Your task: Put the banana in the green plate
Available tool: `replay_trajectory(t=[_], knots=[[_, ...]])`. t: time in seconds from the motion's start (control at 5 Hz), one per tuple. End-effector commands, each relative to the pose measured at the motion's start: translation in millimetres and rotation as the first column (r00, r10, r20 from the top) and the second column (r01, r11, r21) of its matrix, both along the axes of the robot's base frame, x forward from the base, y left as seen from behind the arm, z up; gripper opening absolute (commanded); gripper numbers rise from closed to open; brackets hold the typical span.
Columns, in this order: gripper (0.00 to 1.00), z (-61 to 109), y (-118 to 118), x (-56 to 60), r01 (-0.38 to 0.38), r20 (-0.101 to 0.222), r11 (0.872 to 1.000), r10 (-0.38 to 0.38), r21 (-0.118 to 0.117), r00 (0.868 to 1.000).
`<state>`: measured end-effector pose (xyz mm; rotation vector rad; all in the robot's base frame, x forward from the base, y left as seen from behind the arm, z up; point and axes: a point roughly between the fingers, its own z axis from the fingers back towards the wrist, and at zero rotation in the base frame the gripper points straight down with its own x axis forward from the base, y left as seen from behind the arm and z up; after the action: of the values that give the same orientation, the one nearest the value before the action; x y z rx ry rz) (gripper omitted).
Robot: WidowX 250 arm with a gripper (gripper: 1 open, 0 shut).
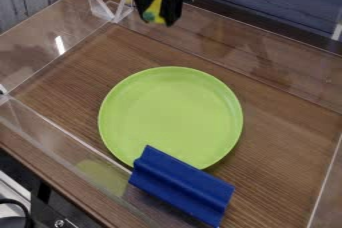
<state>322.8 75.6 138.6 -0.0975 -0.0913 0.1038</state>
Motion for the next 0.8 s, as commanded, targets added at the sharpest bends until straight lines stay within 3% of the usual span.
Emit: replay_trajectory(t=[0.0,0.4,0.6], knots=[[0.0,21.8,-23,-25.7,0.048,0.042,0.999,-0.048,-0.003,0.998],[0.0,9.7,-68,-73.5,0.154,-0.004,0.988,-0.154,-0.026,0.988],[0.0,-5.6,-84,-86.9,0.191,-0.026,0.981,-0.192,-0.027,0.981]])
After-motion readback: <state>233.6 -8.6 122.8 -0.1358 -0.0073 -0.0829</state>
